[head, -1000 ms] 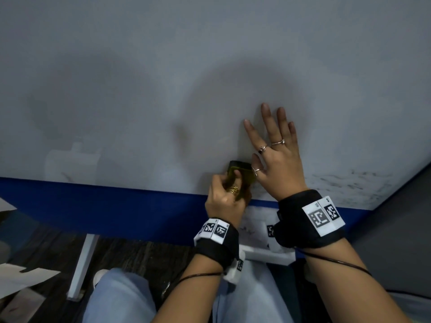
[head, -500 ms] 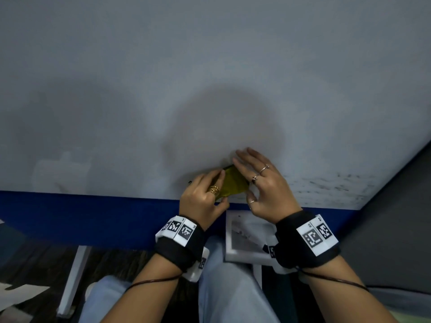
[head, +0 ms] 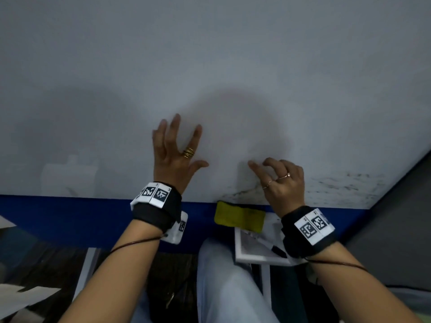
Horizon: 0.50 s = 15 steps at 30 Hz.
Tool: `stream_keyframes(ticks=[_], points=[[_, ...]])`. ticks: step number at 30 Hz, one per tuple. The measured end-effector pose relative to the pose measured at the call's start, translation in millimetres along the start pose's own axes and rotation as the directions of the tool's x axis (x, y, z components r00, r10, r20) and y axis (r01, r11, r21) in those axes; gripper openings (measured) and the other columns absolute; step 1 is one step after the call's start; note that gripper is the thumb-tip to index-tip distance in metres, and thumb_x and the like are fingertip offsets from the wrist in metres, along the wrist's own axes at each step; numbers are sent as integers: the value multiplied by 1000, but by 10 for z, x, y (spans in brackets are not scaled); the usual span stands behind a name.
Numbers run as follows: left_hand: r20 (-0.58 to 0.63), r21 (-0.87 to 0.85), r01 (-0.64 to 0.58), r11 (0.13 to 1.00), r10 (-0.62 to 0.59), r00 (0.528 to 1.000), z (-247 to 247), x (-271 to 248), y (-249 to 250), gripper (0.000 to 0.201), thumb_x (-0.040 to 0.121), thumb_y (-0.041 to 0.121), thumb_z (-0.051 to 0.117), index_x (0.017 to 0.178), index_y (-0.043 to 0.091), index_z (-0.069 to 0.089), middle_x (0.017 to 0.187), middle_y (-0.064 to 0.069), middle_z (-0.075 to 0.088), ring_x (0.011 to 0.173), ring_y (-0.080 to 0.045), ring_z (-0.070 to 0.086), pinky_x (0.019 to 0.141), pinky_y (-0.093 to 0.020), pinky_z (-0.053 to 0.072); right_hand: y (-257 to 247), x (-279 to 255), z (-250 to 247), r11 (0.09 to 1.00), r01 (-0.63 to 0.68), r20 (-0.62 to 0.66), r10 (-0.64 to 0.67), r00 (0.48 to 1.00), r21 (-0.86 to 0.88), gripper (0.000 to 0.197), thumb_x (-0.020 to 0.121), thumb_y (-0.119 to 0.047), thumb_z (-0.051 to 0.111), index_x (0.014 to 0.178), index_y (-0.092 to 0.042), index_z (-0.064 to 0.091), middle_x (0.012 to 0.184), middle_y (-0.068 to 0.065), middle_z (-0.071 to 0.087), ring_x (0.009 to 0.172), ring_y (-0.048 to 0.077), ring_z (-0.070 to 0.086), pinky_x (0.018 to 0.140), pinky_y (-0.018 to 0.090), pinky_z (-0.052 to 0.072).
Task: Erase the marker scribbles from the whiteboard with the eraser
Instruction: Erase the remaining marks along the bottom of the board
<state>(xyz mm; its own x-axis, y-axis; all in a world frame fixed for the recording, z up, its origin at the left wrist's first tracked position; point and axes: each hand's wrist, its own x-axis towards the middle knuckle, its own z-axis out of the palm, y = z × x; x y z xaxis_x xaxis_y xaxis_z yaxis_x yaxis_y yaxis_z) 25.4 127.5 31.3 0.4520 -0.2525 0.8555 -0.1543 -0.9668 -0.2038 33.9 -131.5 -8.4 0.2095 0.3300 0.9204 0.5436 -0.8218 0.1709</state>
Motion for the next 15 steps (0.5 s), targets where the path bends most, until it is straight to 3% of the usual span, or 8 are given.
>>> stream_keyframes(ticks=[2, 4, 6, 8, 9, 11, 13, 15], points=[[39, 22, 11, 1000, -12, 999, 3, -28, -12, 76, 74, 57, 62, 138, 26, 36, 143, -15, 19, 135, -38, 7, 109, -57, 17, -145, -30, -10, 993, 31, 63, -39, 997, 117, 46, 65, 6, 69, 104, -19, 71, 98, 4, 60, 81, 25, 51, 66, 33, 35], [64, -7, 15, 1000, -15, 998, 9, -63, -8, 69, 79, 57, 59, 138, 29, 37, 144, -15, 18, 134, -43, 11, 108, -60, 16, -254, -146, 12, 947, 82, 286, -176, 942, 312, 28, 65, -8, 76, 91, -17, 74, 86, 5, 64, 74, 26, 56, 62, 31, 41], [93, -54, 46, 997, -41, 995, 23, -65, 0, 66, 82, 56, 56, 139, 30, 34, 146, -13, 15, 134, -44, 12, 107, -62, 13, -347, -259, 50, 933, 54, 550, -256, 795, 357, 39, 55, -32, 86, 90, -18, 74, 84, 4, 66, 72, 26, 61, 61, 30, 48], [118, -86, 72, 994, -61, 991, 38, -72, 0, 69, 83, 54, 55, 142, 32, 29, 148, -10, 11, 135, -44, 9, 107, -64, 11, -441, -370, 77, 953, -39, 749, -212, 628, 302, 62, 41, -44, 90, 94, -18, 74, 86, 4, 68, 74, 25, 65, 62, 30, 51], [126, -90, 79, 993, -67, 990, 38, -78, 0, 70, 83, 54, 55, 144, 34, 25, 149, -9, 8, 136, -44, 8, 107, -64, 10, -497, -416, 76, 965, -48, 802, -187, 568, 259, 68, 41, -47, 89, 101, -18, 73, 90, 4, 69, 78, 25, 65, 64, 31, 52], [137, -96, 86, 992, -72, 988, 40, -87, 1, 69, 84, 53, 54, 144, 35, 24, 150, -7, 5, 136, -43, 6, 107, -64, 9, -564, -463, 88, 977, -87, 873, -131, 469, 193, 75, 57, -45, 84, 123, -16, 61, 108, 9, 66, 94, 30, 62, 79, 37, 49], [147, -111, 92, 990, -75, 986, 46, -85, -3, 69, 84, 52, 55, 143, 36, 24, 150, -6, 2, 137, -41, 4, 108, -63, 7, -617, -497, 106, 979, -143, 893, -64, 445, 142, 75, 64, -37, 81, 130, -13, 55, 116, 14, 62, 101, 34, 58, 85, 39, 46], [151, -120, 100, 988, -81, 985, 50, -94, -6, 75, 84, 52, 54, 146, 44, 12, 151, -4, -3, 138, -40, 0, 108, -62, 4, -656, -474, 106, 986, -117, 882, -49, 470, 117, 79, 39, -37, 90, 112, -14, 68, 101, 10, 67, 81, 28, 65, 67, 32, 52]])
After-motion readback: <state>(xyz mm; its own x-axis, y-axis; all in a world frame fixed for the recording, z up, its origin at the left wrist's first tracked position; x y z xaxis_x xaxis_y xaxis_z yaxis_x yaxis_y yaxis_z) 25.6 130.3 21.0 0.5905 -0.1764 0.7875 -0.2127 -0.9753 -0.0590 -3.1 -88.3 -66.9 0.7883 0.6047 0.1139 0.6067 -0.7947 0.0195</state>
